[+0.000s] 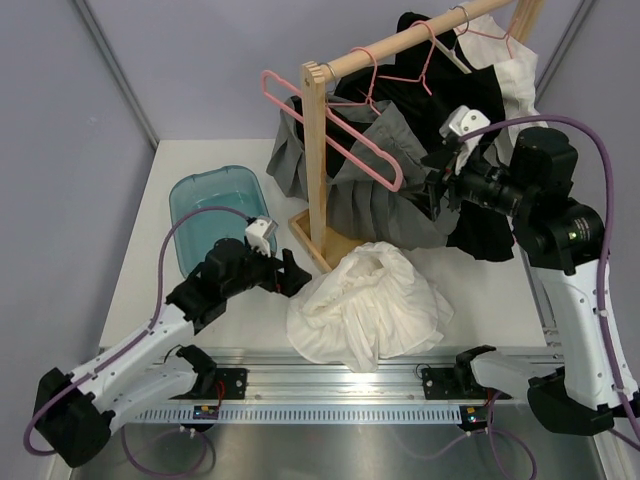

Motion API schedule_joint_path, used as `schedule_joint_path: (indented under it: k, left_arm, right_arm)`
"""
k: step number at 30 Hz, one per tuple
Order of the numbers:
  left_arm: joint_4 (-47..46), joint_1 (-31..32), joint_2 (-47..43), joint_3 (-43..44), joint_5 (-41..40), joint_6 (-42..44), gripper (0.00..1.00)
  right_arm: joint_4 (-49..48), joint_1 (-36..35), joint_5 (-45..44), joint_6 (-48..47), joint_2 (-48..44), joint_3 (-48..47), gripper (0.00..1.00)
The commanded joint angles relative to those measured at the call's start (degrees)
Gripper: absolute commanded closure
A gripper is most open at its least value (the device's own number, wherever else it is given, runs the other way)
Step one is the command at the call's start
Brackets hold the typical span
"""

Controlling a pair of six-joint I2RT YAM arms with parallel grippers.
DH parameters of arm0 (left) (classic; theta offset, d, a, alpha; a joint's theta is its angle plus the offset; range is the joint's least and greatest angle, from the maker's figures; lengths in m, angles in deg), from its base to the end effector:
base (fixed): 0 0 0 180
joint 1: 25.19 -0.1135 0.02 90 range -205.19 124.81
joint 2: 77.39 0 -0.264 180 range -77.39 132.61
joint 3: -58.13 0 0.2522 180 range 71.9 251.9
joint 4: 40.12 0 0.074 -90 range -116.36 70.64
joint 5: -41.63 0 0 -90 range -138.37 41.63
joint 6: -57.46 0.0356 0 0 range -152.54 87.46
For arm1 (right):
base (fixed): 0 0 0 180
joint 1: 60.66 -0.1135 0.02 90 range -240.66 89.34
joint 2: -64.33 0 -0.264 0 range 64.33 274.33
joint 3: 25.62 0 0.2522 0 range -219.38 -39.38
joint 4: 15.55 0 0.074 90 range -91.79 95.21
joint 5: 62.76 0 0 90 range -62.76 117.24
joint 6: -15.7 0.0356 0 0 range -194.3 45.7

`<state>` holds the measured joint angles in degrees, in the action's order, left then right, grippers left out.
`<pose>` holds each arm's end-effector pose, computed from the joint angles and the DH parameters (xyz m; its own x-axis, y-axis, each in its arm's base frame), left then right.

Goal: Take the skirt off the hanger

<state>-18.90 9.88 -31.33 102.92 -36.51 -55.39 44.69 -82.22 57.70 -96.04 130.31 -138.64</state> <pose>0.1509 -0.1149 0.2564 -0.5672 -0.0661 -0.8209 0.5398 0.7229 -0.4312 0.1667 0.0853 0.5153 0.0901 -0.3077 -0.9472 -0.7993 0.5451 -0.2531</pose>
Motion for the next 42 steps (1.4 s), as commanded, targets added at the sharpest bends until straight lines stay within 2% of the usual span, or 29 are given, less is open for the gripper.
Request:
schedule_joint_path:
  k: [1,2,6,10,13,17,21,27,28,29,31,32,34,35,38,42]
  left_arm:
    - [-2.99,3.84,5.25,5.79,3.79,2.8,0.01]
    - [-2.2,5.17,8.57,6.93,2.66,3.68,0.01]
    - [-1.05,11.58,16.32,12.64,-0.34,9.39,0.01]
    - [-0.96,14.05,22.66,16.16,-0.17,14.58,0.01]
    - [-1.14,15.46,27.75,18.79,2.46,16.34,0.01]
    - [-0.7,17.92,33.99,21.35,1.77,16.96,0.01]
    - [-1.05,20.55,39.44,21.8,-2.88,15.65,0.01]
    - [-0.08,25.74,44.46,22.32,-15.0,13.89,0.03]
    - [0.09,26.1,44.64,22.41,-17.37,13.54,0.07]
    - [0.62,26.36,45.16,22.59,-18.09,13.45,0.17]
    - [0.88,26.72,44.99,22.85,-18.8,13.1,0.3]
    - [0.97,26.8,44.73,22.76,-19.06,13.01,0.43]
    - [1.15,26.89,43.24,22.5,-19.07,12.92,0.6]
    - [1.24,26.89,42.62,22.5,-19.15,13.01,0.75]
    - [2.29,26.89,40.16,21.97,-19.33,13.1,0.93]
    - [4.22,26.63,34.98,20.75,-18.8,11.44,1.0]
  right_arm:
    - [2.56,7.48,7.32,-1.47,-1.37,0.91,0.22]
    - [3.26,10.46,8.47,-1.81,-1.55,1.35,0.22]
    - [6.6,12.51,11.11,-7.17,-5.14,5.73,0.2]
    - [7.84,12.77,11.21,-9.81,-8.13,11.54,0.19]
    - [7.05,13.39,10.06,-10.52,-9.28,16.55,0.19]
    - [4.86,13.92,11.11,-9.03,-10.25,21.47,0.19]
    - [3.44,14.0,12.17,-7.18,-10.78,24.11,0.19]
    - [2.48,14.0,13.31,-5.86,-11.13,26.22,0.19]
    - [2.3,13.92,13.4,-5.69,-11.22,26.49,0.19]
    - [2.13,14.0,13.49,-5.51,-11.31,26.66,0.19]
    - [1.86,14.0,13.84,-5.16,-11.48,27.1,0.19]
    - [1.77,14.0,13.93,-4.98,-11.48,27.37,0.19]
    - [1.77,14.09,14.1,-4.81,-11.66,27.54,0.19]
    - [1.69,14.09,14.1,-4.63,-11.75,27.81,0.19]
    - [1.42,14.09,14.1,-4.28,-12.01,28.25,0.19]
    - [1.42,14.18,13.75,-4.1,-12.62,28.51,0.19]
